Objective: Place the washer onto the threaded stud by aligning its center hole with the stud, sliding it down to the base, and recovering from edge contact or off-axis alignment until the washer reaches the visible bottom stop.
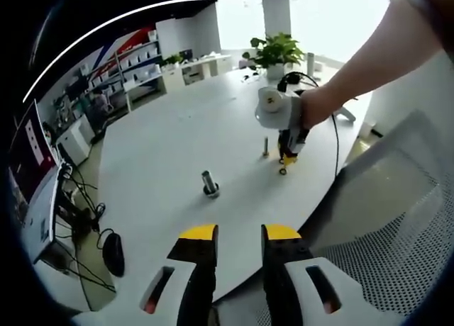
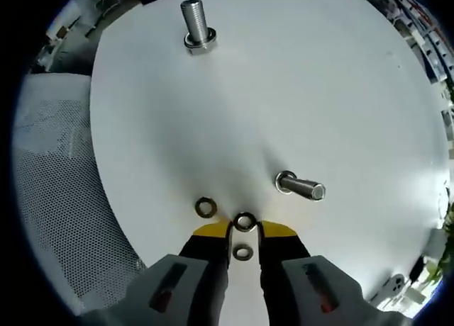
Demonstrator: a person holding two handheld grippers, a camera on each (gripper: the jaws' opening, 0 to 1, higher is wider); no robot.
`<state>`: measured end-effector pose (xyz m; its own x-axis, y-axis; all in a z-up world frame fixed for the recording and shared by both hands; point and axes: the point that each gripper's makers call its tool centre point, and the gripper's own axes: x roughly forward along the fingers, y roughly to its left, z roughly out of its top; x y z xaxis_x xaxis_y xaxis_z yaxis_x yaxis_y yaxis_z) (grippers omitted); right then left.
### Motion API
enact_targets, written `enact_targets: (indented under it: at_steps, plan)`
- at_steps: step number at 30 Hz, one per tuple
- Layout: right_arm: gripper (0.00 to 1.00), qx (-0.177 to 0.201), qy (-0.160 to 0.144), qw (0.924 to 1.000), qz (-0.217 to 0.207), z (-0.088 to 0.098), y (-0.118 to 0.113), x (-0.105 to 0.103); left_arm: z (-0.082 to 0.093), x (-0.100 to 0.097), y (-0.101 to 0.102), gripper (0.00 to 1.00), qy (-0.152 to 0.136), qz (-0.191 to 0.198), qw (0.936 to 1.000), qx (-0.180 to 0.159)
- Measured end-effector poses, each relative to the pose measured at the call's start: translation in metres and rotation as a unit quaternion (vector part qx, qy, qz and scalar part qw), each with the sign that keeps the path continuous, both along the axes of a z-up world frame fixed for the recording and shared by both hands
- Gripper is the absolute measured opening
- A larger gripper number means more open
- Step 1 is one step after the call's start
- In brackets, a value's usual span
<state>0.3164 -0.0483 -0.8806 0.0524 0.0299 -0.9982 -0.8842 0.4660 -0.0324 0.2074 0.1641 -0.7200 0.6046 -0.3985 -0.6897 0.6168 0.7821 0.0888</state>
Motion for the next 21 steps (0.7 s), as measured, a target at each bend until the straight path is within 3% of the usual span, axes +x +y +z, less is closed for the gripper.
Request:
enact_targets:
  at_steps: [6, 9, 21]
  plan:
    - [0.16, -0.024, 0.003, 0.9997, 0.008, -0.0003, 0.0007, -0.0011, -0.0011, -0.0005, 0.0, 0.22, 0.001, -0.002, 1.0, 0.003]
    - [0.16, -0.028, -0.004, 0.9991, 0.032, 0.0002, 0.0011, -0.0004, -0.001, -0.0002, 0.0004, 0.21, 0.002, -0.001, 1.0, 0.002]
    - [0.15, -0.02, -0.008, 0.9997, 0.01, 0.0003, -0.0001, -0.0002, 0.0005, 0.0004, 0.0003, 0.21, -0.002, -0.002, 1.0, 0.001]
